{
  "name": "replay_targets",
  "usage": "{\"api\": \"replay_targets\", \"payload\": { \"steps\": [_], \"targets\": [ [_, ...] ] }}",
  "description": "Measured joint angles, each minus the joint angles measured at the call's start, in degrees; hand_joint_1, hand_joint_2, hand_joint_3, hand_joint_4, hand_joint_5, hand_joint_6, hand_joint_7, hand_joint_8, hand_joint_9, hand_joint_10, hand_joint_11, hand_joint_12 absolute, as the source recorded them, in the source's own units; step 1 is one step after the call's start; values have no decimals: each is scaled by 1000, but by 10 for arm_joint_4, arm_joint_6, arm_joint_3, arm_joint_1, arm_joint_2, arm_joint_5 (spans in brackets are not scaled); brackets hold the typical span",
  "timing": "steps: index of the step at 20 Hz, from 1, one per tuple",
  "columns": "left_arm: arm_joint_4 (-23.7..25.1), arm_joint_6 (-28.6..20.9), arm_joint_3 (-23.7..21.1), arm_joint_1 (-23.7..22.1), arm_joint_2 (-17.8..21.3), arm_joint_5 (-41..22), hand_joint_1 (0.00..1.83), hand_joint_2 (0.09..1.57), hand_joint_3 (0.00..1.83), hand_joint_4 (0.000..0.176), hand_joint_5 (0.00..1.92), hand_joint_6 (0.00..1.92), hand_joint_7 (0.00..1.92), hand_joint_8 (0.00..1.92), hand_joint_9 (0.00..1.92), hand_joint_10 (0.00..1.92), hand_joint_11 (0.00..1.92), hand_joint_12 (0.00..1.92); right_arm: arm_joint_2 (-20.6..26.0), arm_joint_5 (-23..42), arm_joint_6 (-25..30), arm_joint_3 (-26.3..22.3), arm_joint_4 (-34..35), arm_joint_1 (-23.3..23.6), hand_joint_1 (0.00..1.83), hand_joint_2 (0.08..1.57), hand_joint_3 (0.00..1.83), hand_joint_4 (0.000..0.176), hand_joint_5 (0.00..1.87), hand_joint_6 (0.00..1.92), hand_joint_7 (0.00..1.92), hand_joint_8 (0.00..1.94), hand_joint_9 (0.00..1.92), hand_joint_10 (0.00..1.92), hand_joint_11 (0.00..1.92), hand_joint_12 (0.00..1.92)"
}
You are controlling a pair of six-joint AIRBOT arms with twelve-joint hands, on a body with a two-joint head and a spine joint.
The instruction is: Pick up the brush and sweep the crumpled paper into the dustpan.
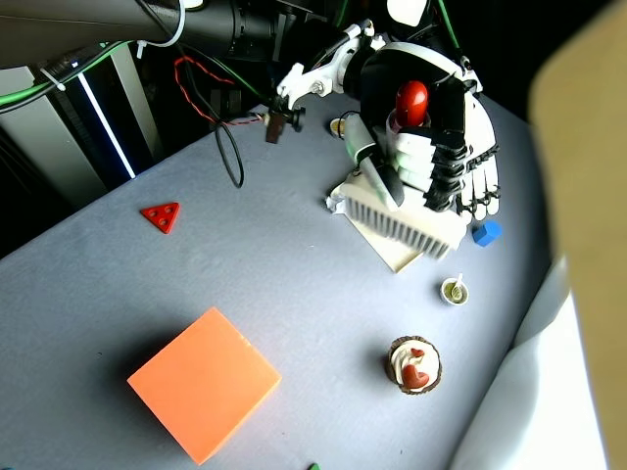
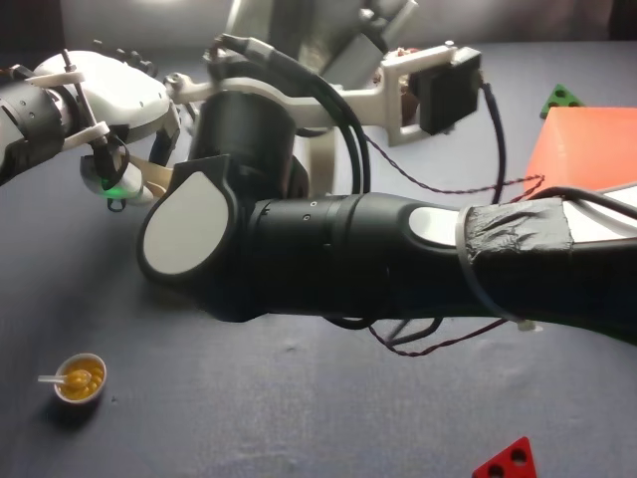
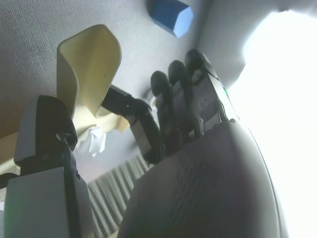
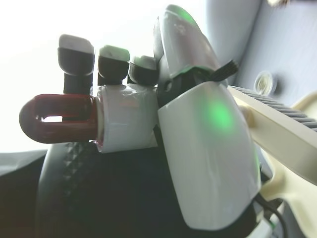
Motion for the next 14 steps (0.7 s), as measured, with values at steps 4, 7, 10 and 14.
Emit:
{"api": "replay_targets", "payload": {
  "steps": [4, 7, 10, 14],
  "targets": [
    [0, 0, 1, 0, -2, 0, 1091, 1138, 0, 0, 946, 1031, 356, 5, 264, 4, 229, 35, -6, -7, -19, -2, 64, 1, 1322, 1226, 2, 0, 1025, 1921, 1078, 1941, 1063, 1921, 1028, 1921],
    [0, 0, 1, 0, -2, 0, 1062, 1161, 3, 0, 894, 1114, 352, 0, 241, 1, 181, 14, -7, -6, -22, -6, 78, -2, 1331, 1228, 1, 0, 1006, 1921, 1063, 1941, 1055, 1921, 1047, 1921],
    [0, 0, 1, 0, -2, 0, 1084, 1153, 0, 0, 913, 1086, 342, 1, 245, 1, 194, 20, -9, -6, -22, -10, 88, -14, 1357, 1219, 0, 0, 1023, 1921, 1079, 1941, 1059, 1921, 1028, 1921],
    [0, -2, 1, 0, -2, 0, 1101, 1145, 0, 0, 928, 1060, 330, 0, 239, 1, 182, 15, -17, -6, -22, -9, 82, -17, 1305, 1235, 3, 0, 1006, 1921, 1064, 1941, 1019, 1921, 954, 1921]
  ]
}}
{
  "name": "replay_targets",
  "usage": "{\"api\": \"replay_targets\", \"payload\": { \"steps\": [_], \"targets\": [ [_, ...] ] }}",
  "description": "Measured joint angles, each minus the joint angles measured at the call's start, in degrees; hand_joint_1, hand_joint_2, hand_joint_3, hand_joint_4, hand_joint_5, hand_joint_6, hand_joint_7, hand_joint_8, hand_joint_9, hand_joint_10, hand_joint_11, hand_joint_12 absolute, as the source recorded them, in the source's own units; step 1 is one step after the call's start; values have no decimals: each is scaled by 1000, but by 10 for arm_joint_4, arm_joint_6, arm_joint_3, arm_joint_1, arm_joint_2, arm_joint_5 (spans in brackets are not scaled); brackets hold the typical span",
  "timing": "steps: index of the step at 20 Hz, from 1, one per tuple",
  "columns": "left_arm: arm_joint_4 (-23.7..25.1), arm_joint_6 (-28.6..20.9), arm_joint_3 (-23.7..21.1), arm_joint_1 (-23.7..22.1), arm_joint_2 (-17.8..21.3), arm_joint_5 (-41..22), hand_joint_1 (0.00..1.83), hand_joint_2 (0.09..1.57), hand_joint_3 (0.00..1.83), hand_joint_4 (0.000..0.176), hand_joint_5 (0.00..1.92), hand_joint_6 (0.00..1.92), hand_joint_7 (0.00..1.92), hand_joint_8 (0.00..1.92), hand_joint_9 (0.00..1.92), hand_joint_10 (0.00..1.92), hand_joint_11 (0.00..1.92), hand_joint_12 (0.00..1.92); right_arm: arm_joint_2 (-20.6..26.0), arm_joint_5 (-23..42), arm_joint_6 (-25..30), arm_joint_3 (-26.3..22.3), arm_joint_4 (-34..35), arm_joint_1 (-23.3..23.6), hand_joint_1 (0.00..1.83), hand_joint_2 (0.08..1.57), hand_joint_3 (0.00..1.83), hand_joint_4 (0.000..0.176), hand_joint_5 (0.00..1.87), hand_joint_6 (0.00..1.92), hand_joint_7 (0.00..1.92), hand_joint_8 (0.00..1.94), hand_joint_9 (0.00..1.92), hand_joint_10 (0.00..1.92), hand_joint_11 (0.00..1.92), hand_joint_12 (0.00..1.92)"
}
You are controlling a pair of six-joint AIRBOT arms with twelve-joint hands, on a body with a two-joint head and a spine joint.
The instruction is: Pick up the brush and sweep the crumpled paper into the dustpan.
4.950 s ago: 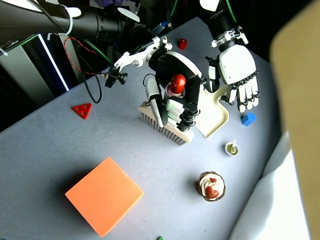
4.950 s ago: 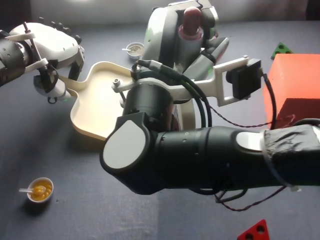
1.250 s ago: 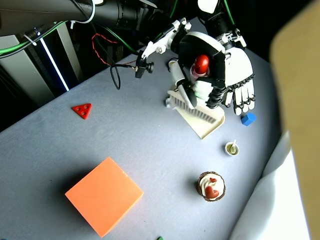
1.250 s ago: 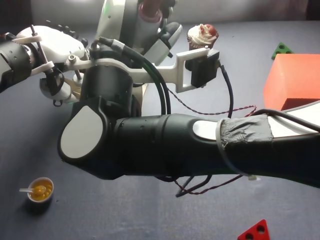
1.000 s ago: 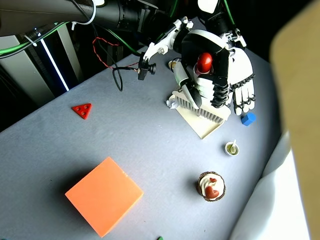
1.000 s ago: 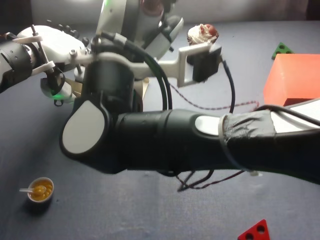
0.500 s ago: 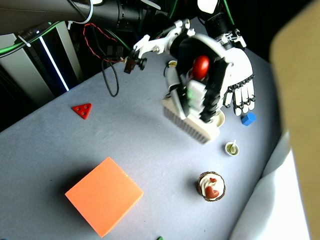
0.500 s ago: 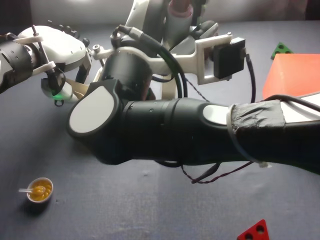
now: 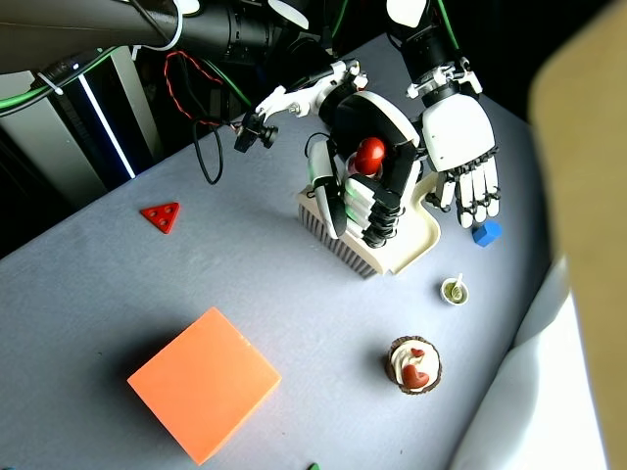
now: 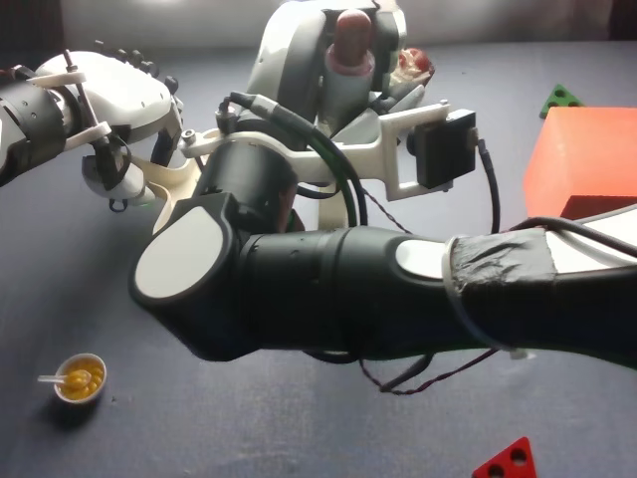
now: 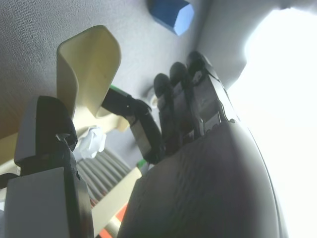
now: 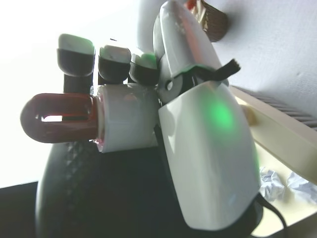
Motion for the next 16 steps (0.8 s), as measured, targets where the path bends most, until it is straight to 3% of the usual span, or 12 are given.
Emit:
{"api": "replay_targets", "payload": {
  "steps": [5, 10, 16],
  "targets": [
    [0, 0, 0, 0, 0, 0, 1084, 1152, 2, 0, 911, 1088, 288, 0, 214, 0, 195, 20, -19, 16, 14, 6, -27, 2, 1265, 1255, 7, 0, 1002, 1921, 1051, 1941, 987, 1921, 879, 1921],
    [0, -3, 3, 0, 0, -1, 1084, 1157, 2, 0, 900, 1104, 312, 2, 210, 1, 203, 27, -28, 30, 28, 44, -24, 2, 1346, 1229, 0, 0, 1007, 1921, 1053, 1941, 1021, 1921, 971, 1921],
    [0, -9, -1, 0, 5, -3, 1073, 1169, 0, 0, 880, 1136, 298, 3, 198, 3, 195, 29, -42, 37, 62, 43, -27, 4, 1317, 1226, 0, 0, 1033, 1921, 1068, 1941, 1019, 1921, 969, 1921]
  ]
}}
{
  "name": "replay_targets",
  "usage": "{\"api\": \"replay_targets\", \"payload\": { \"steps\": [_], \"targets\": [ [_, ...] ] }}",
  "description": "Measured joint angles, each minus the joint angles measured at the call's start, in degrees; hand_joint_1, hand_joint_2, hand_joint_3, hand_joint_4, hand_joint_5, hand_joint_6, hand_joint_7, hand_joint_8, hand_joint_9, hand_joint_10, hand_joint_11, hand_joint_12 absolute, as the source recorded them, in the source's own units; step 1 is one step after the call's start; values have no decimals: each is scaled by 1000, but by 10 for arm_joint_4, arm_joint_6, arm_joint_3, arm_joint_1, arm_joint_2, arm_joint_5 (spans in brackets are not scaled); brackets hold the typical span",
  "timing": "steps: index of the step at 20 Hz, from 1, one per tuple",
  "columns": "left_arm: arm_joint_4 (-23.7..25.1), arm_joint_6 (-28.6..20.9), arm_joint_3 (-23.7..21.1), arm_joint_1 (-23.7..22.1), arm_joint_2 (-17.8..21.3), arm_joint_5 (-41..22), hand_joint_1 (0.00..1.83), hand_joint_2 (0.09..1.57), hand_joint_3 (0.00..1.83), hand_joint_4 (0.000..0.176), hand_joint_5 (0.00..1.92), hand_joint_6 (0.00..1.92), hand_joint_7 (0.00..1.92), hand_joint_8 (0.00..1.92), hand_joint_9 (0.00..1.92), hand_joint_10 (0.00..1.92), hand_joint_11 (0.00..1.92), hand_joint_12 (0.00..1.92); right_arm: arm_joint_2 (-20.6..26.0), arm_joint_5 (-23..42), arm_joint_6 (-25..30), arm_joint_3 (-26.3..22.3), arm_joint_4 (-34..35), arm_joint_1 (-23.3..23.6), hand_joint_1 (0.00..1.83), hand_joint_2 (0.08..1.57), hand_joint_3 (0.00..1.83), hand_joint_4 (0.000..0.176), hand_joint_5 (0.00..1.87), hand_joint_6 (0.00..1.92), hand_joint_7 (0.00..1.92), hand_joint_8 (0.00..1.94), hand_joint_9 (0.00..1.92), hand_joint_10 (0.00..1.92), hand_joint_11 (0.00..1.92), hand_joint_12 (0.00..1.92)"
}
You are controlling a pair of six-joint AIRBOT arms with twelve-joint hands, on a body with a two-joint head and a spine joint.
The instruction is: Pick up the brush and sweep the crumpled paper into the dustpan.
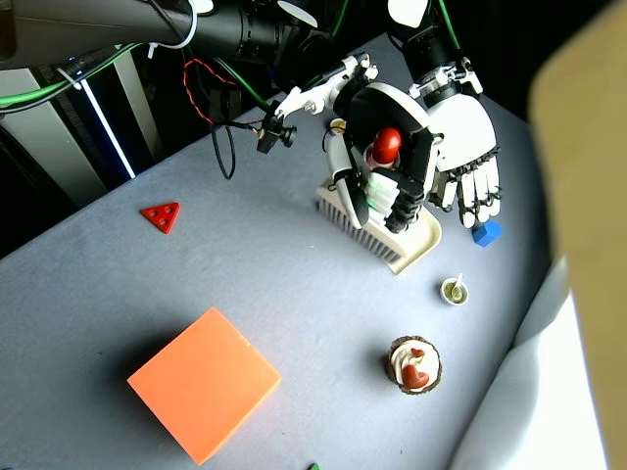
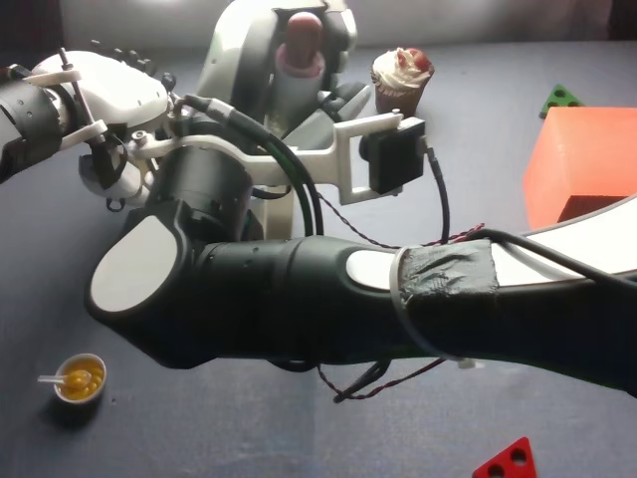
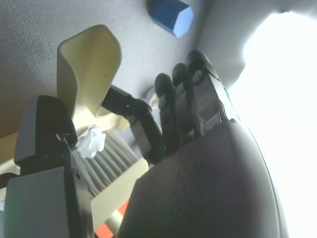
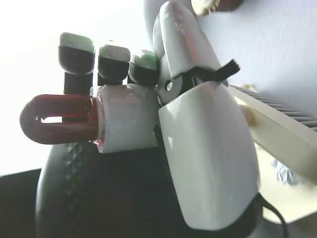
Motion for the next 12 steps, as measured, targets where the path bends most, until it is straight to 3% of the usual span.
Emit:
{"api": "replay_targets", "payload": {
  "steps": [12],
  "targets": [
    [3, -16, 1, -12, 5, -18, 1074, 1166, 3, 0, 884, 1129, 308, 0, 208, 0, 201, 44, -3, 30, 100, 0, -54, 2, 1318, 1228, 0, 0, 1012, 1921, 1066, 1941, 1030, 1921, 990, 1921]
  ]
}}
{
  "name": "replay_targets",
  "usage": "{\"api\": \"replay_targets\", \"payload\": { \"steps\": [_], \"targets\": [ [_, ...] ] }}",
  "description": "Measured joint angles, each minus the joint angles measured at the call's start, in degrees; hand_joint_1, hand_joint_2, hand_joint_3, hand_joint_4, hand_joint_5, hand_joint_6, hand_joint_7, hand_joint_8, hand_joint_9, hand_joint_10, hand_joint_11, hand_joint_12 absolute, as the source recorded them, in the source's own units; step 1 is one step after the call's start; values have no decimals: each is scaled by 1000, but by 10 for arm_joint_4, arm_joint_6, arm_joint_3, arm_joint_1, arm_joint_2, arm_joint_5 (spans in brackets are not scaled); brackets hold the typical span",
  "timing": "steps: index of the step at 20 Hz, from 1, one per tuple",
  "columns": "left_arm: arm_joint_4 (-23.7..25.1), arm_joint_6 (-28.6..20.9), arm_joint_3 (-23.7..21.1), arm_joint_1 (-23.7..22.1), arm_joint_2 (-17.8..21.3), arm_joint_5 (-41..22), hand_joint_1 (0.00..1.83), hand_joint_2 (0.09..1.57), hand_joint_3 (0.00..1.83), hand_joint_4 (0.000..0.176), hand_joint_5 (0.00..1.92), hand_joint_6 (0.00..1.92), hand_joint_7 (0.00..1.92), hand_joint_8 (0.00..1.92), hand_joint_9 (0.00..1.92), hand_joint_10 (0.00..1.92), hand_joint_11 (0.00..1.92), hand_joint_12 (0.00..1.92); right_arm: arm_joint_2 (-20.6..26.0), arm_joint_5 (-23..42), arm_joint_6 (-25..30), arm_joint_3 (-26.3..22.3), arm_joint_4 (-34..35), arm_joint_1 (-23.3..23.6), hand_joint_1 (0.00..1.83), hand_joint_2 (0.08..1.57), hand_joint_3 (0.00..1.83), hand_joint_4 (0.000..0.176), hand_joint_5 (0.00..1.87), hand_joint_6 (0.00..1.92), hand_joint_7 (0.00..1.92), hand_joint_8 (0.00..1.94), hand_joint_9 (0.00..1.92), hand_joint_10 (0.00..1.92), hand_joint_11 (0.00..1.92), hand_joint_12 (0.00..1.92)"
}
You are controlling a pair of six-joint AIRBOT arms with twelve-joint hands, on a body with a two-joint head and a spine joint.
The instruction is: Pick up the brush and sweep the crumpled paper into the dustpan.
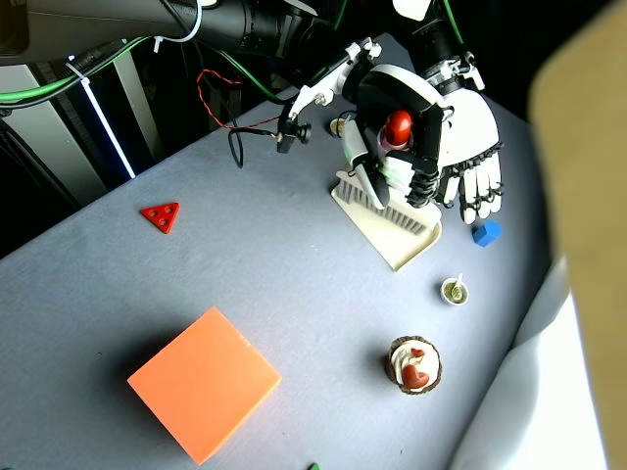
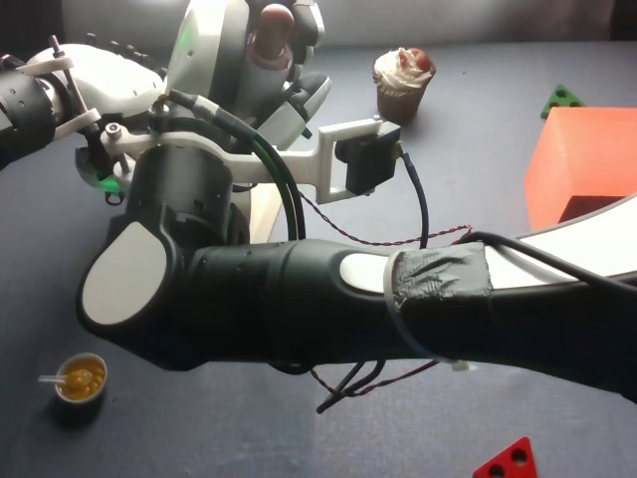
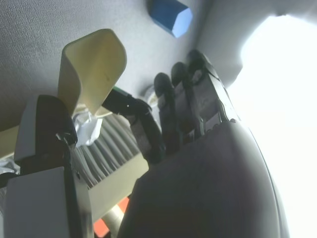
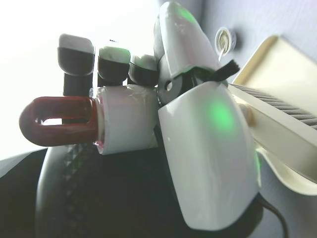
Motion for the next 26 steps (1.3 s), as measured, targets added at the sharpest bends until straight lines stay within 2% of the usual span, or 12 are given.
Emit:
{"api": "replay_targets", "payload": {
  "steps": [6, 13, 15, 17, 18, 21, 26],
  "targets": [
    [0, -9, 0, 0, 0, -2, 1100, 1150, 0, 0, 918, 1073, 349, 6, 241, 4, 228, 65, 0, 5, 34, 7, -11, 9, 1333, 1232, 1, 0, 996, 1921, 1046, 1941, 1020, 1921, 977, 1921],
    [0, -34, -2, 2, 2, 4, 1091, 1159, 1, 0, 899, 1104, 322, 3, 225, 3, 192, 56, 7, 8, 20, 3, -21, 14, 1323, 1249, 6, 0, 998, 1921, 1034, 1941, 999, 1921, 970, 1921],
    [0, -40, -4, 7, 2, 12, 1090, 1159, 0, 0, 897, 1108, 322, 4, 237, 5, 224, 73, 19, 8, 14, -6, -25, 11, 1341, 1232, 0, 0, 998, 1921, 1049, 1941, 1028, 1921, 1031, 1921],
    [0, -43, -5, 13, 2, 15, 1080, 1167, 1, 0, 883, 1131, 327, 2, 230, 1, 208, 70, 31, 5, 10, -24, -24, 5, 1312, 1240, 2, 0, 1009, 1921, 1050, 1941, 995, 1921, 880, 1921],
    [0, -49, -6, 16, 2, 19, 1079, 1162, 0, 0, 894, 1113, 346, 6, 256, 7, 230, 82, 39, 4, 9, -37, -21, 3, 1312, 1241, 1, 0, 1017, 1921, 1051, 1941, 987, 1921, 871, 1921],
    [0, -58, -8, 25, 2, 24, 1082, 1163, 2, 0, 891, 1118, 354, 1, 242, 0, 198, 74, 53, 2, 4, -61, -21, 1, 1325, 1243, 1, 0, 998, 1921, 1046, 1941, 1014, 1921, 974, 1921],
    [0, -71, -9, 34, 2, 33, 1104, 1156, 0, 0, 903, 1096, 338, 0, 244, 1, 213, 88, 71, 2, 1, -78, -25, -5, 1324, 1239, 0, 0, 999, 1921, 1035, 1941, 1006, 1921, 983, 1921]
  ]
}}
